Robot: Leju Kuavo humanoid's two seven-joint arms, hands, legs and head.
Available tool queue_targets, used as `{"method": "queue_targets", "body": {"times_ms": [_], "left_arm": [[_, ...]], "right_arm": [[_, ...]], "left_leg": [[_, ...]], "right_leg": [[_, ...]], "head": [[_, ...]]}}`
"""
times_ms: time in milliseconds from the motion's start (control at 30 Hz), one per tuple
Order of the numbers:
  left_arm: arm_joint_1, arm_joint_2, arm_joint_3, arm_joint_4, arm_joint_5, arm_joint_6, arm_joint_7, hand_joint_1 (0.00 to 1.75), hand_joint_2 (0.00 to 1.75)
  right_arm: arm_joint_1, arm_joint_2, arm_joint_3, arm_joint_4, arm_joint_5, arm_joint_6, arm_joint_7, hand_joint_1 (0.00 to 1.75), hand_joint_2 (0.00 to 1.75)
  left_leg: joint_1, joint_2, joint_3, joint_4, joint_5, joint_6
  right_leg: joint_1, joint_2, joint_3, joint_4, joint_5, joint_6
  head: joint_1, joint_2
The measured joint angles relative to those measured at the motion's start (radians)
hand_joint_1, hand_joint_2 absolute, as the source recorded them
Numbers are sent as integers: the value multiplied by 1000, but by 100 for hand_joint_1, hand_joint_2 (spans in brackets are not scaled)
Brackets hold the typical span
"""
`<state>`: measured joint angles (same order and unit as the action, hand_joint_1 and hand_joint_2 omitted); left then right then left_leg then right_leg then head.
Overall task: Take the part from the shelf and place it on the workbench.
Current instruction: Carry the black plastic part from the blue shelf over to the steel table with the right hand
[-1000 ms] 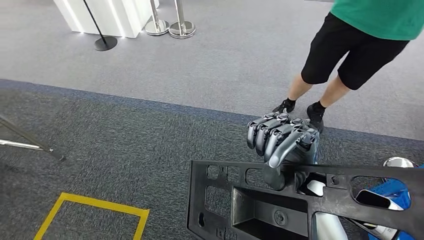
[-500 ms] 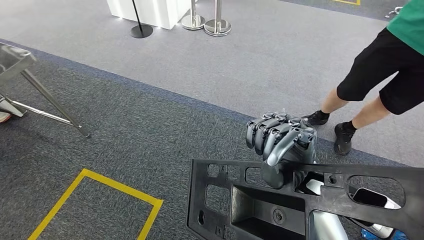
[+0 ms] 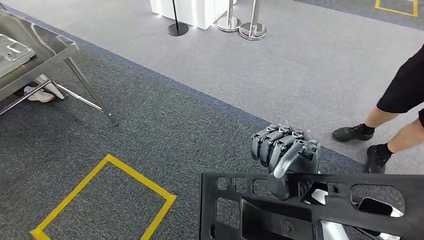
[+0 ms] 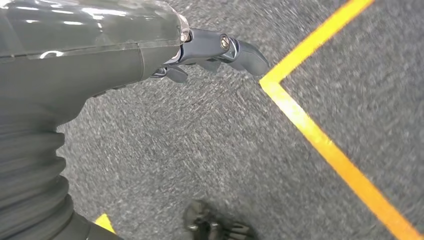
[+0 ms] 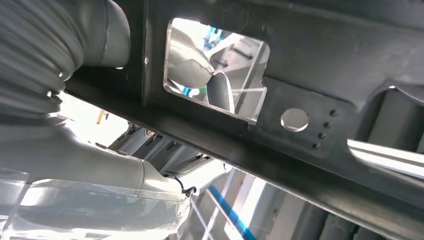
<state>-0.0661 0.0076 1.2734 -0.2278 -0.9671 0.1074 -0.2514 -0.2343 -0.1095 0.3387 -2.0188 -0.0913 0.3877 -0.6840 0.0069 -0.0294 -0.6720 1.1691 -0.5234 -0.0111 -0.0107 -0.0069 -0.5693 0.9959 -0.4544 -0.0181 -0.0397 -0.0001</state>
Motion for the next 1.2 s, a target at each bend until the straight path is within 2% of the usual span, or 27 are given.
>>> {"method": "queue_targets", "body": {"times_ms": [33, 67, 100, 133, 167, 200, 267, 300, 367, 433, 500, 533, 567, 600, 633, 667, 733, 767, 800, 867, 900, 967, 1000, 1067, 1100, 1133, 1200], "left_arm": [[-2, 1, 0, -1, 0, -2, 0, 0, 175], [-3, 2, 0, -1, 0, -5, 0, 0, 175], [-2, 3, 0, -1, 0, -8, 0, 0, 175], [-2, 5, 0, -2, -1, -10, 0, 0, 175], [-1, 8, 0, -2, -2, -11, 1, 0, 175], [-2, 11, 0, -2, -4, -11, 2, 0, 175], [-5, 16, 0, -4, -5, -11, 5, 0, 175], [-6, 19, 0, -4, -5, -11, 6, 0, 175], [-1, 22, 0, -5, 0, -10, 7, 0, 175], [4, 23, 1, -7, 3, -8, 7, 0, 175], [2, 23, 1, -8, 4, -7, 5, 0, 175], [1, 23, 1, -9, 4, -8, 2, 0, 175], [1, 23, 1, -9, 4, -9, -2, 0, 175], [2, 23, 1, -9, 4, -11, -5, 0, 175], [2, 23, 1, -9, 4, -14, -9, 0, 175], [3, 23, 1, -9, 4, -17, -12, 0, 175], [1, 22, 1, -9, 4, -22, -17, 0, 175], [0, 23, 1, -9, 5, -24, -19, 0, 175], [0, 23, 1, -9, 5, -26, -20, 0, 175], [2, 25, 3, -9, 8, -27, -20, 0, 175], [3, 25, 4, -9, 11, -27, -20, 0, 175], [1, 27, 6, -9, 16, -26, -21, 0, 175], [-3, 28, 7, -9, 18, -26, -21, 0, 175], [-9, 29, 9, -9, 20, -28, -23, 0, 175], [-9, 29, 10, -9, 21, -29, -25, 0, 175], [-8, 29, 12, -9, 21, -31, -27, 0, 175], [-7, 30, 15, -9, 20, -35, -30, 0, 175]], "right_arm": [[5, 0, -5, -3, -1, 4, 0, 169, 175], [8, 0, -11, -3, -3, 7, 0, 169, 175], [9, 0, -16, -3, -6, 8, 0, 169, 175], [10, 0, -22, -3, -8, 9, 0, 169, 175], [10, 0, -26, -3, -10, 9, 0, 169, 175], [10, 0, -31, -3, -12, 9, 0, 169, 175], [9, 0, -40, -3, -16, 10, 0, 169, 175], [8, 0, -44, -3, -19, 11, 0, 169, 175], [8, 0, -50, -4, -23, 17, 0, 169, 175], [9, 0, -56, -4, -28, 24, 0, 169, 175], [13, 0, -64, -5, -29, 26, 0, 169, 175], [16, 0, -67, -6, -25, 26, 0, 169, 175], [20, 0, -68, -6, -19, 24, 0, 169, 175], [22, 0, -68, -6, -12, 22, 0, 169, 175], [24, 0, -69, -6, -6, 19, 0, 169, 175], [25, 0, -69, -6, -3, 17, 0, 169, 175], [25, 0, -69, -8, -2, 12, 0, 169, 175], [25, 0, -69, -9, -2, 10, 0, 169, 175], [24, 0, -69, -11, -2, 9, 0, 169, 175], [22, 0, -68, -13, -3, 9, 0, 169, 175], [21, 0, -68, -14, -3, 10, 0, 169, 175], [16, 0, -68, -15, -3, 11, 0, 169, 175], [13, 0, -68, -15, -2, 11, 0, 169, 175], [11, 0, -68, -14, -1, 10, 0, 169, 175], [10, 0, -68, -13, 0, 10, 0, 169, 175], [10, 0, -67, -13, 2, 8, 0, 169, 175], [9, 0, -67, -12, 6, 4, 0, 169, 175]], "left_leg": [[2, 11, -32, 65, -28, -5], [5, 16, -54, 111, -41, -9], [7, 20, -59, 122, -37, -12], [9, 25, -42, 92, -14, -14], [11, 37, -6, 27, 19, -15], [10, 60, 34, -48, 46, -14], [4, 87, 84, -144, 73, 0], [0, 88, 88, -155, 72, 9], [0, 64, 87, -157, 75, 24], [3, 43, 90, -162, 79, 36], [3, 22, 91, -164, 82, 44], [2, 9, 91, -164, 82, 47], [1, -4, 91, -163, 82, 48], [-1, -17, 91, -163, 81, 48], [-2, -32, 92, -162, 81, 48], [-3, -46, 94, -161, 81, 47], [-2, -73, 94, -158, 80, 43], [-1, -85, 91, -157, 80, 39], [1, -95, 87, -157, 81, 34], [3, -113, 83, -161, 83, 20], [2, -102, 81, -158, 80, 15], [-2, -45, 55, -101, 44, 7], [-1, -13, 27, -44, 13, 3], [4, 13, -38, 85, -40, -5], [6, 17, -53, 116, -44, -9], [9, 21, -49, 108, -29, -12], [12, 44, 16, -13, 37, -13]], "right_leg": [[1, -15, 0, 0, -2, -2], [1, -29, 1, 0, -3, -2], [1, -42, 2, 0, -5, -1], [1, -54, 3, 1, -6, 1], [1, -66, 7, 1, -9, 4], [2, -77, 10, 2, -12, 9], [7, -97, 15, 4, -18, 20], [9, -105, 17, 5, -20, 25], [7, -117, 21, 6, -24, 38], [0, -76, 12, 38, -49, 48], [-4, -17, -42, 153, -110, 53], [-4, -5, -80, 225, -140, 53], [-3, 0, -111, 282, -156, 53], [-3, 2, -126, 303, -151, 52], [-2, 5, -121, 283, -127, 49], [-2, 13, -97, 224, -87, 44], [-2, 57, -37, 83, -22, 34], [-1, 74, -18, 38, -6, 31], [0, 83, -11, 20, -5, 29], [1, 63, -6, 12, -3, 23], [0, 52, -2, 5, -1, 17], [-3, 24, 7, -8, 3, 5], [-1, 9, 9, -11, 2, 1], [1, -22, 10, -11, -1, -2], [1, -36, 11, -11, -3, -2], [1, -49, 13, -10, -5, 0], [0, -74, 18, -7, -11, 6]], "head": [[0, 0], [0, 0], [0, 0], [0, 0], [0, 0], [0, 0], [0, 0], [0, 0], [0, 0], [0, 0], [0, 0], [0, 0], [0, 0], [0, 0], [0, 0], [0, 0], [0, 0], [0, 0], [0, 0], [0, 0], [0, 0], [0, 0], [0, 0], [0, 0], [0, 0], [0, 0], [0, 0]]}}
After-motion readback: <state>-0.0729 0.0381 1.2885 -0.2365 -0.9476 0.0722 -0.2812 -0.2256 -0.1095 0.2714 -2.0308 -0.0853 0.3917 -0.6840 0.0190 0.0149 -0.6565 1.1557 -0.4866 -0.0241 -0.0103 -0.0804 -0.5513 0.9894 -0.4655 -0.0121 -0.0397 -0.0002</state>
